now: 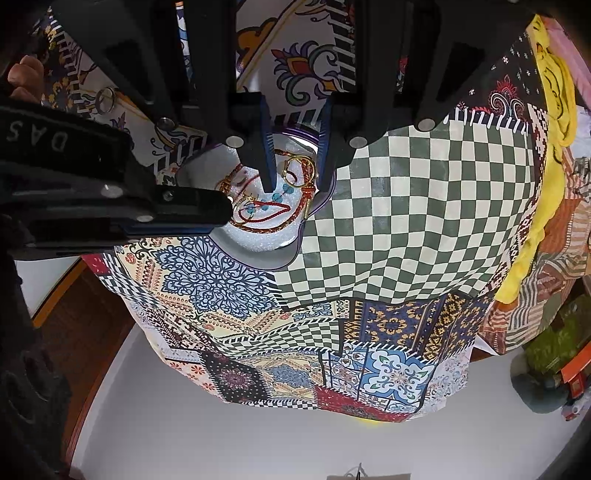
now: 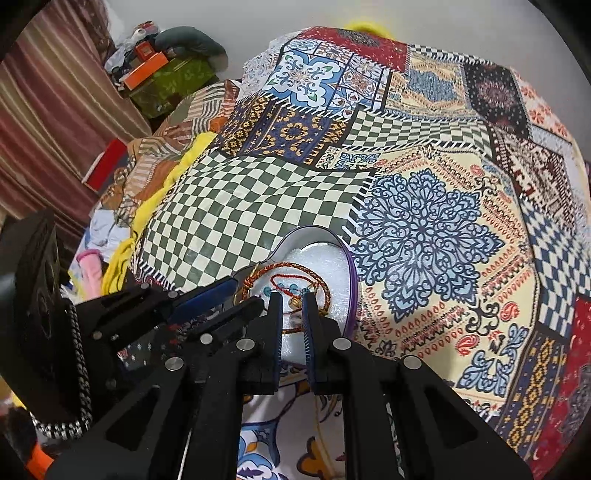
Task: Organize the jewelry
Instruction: 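Carry the ring and red cord bracelet over the heart tin and release both, then withdraw both tools from the heart tin toward the remaining jewelry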
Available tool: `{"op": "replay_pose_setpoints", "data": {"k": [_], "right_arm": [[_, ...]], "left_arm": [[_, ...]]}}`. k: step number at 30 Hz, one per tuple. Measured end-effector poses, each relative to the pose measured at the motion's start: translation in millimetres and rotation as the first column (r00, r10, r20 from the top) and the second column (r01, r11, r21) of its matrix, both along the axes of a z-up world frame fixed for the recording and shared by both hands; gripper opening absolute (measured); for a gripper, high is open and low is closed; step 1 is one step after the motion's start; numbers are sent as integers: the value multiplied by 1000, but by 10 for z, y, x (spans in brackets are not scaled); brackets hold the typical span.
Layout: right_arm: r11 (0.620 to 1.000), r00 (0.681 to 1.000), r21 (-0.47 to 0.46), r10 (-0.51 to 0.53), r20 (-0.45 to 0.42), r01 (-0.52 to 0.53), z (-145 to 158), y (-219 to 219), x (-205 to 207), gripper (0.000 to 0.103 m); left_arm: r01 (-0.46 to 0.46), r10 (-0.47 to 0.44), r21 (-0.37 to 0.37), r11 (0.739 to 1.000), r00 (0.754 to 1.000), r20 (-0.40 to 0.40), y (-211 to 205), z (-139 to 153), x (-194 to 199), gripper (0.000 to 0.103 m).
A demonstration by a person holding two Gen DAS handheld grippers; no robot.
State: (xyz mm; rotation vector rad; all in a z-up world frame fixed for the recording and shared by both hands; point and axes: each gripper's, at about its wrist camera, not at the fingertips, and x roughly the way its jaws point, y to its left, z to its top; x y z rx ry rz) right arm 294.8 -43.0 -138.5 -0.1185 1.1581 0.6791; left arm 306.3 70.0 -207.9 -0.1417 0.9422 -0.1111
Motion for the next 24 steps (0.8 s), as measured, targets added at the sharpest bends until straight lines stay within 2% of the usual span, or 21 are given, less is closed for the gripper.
{"op": "replay_pose_setpoints", "data": {"k": [3, 6, 19, 21, 24], "right_arm": [[1000, 1000, -13, 0, 26, 0, 42, -21, -38, 18], [1000, 999, -10, -4, 41, 5, 97, -56, -83, 18], [999, 979, -37, -13, 201, 21, 487, -322, -458, 18], [999, 974, -30, -19, 225, 26, 555, -399, -517, 18], [999, 968, -15, -36, 249, 41, 627, -518, -585, 18]], "left_arm": [[-5, 5, -15, 1000, 1000, -7, 17, 20, -13, 20], [-8, 8, -10, 1000, 1000, -1, 22, 76, -66, 20], [13, -19, 88, 996, 997, 71, -141, 514, -456, 22], [22, -31, 99, 995, 996, 84, -197, 583, -511, 24], [32, -46, 120, 992, 992, 113, -302, 695, -592, 33]]}}
